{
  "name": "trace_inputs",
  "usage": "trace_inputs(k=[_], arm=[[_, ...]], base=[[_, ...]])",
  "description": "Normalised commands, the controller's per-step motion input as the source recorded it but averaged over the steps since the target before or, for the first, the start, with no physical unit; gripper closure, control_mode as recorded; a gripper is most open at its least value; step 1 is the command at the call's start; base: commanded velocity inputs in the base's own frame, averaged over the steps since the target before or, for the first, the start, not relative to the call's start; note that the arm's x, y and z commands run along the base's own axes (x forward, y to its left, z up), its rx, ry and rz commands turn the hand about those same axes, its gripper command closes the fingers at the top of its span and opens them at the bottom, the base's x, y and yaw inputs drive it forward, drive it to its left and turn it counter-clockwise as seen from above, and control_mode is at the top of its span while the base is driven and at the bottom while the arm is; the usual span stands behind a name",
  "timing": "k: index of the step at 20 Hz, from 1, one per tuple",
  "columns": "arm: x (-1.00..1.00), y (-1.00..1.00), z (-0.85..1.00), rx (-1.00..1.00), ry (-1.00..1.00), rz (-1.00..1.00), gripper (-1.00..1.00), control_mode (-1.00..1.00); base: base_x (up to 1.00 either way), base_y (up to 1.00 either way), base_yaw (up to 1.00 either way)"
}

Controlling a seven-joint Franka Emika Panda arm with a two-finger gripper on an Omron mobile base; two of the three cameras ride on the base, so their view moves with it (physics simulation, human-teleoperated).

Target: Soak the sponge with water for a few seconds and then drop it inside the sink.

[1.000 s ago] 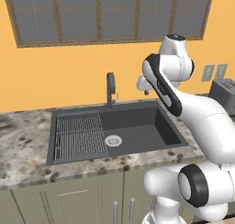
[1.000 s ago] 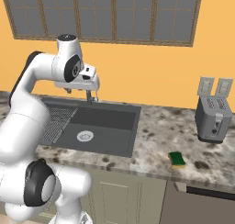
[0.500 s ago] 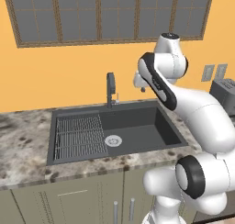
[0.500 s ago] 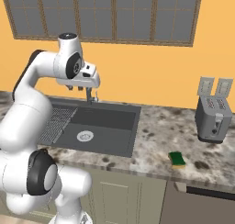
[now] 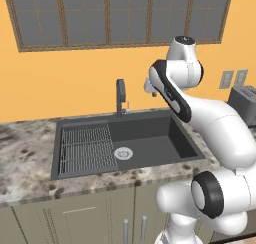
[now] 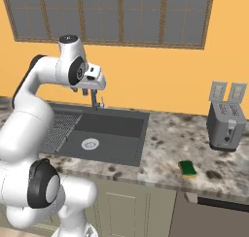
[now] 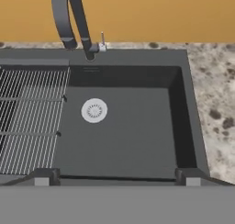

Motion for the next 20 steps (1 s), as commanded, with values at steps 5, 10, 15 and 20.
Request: trace_inputs(k=[5, 10, 15, 20], arm=[[0.15, -0.06, -0.11, -0.02, -0.15, 0.0, -1.0, -1.0], [0.01, -0.01, -0.21, -0.01, -0.18, 0.0, -1.0, -1.0], [0.0, 0.0, -0.34, -0.04, -0.22, 0.0, -1.0, -1.0], [0.0, 0.0, -0.25, -0.07, -0.27, 0.0, -1.0, -1.0]], base=[[0.0, 0.0, 0.0], [0.0, 0.0, 0.0], [0.0, 0.0, 0.0], [0.0, 0.0, 0.0]])
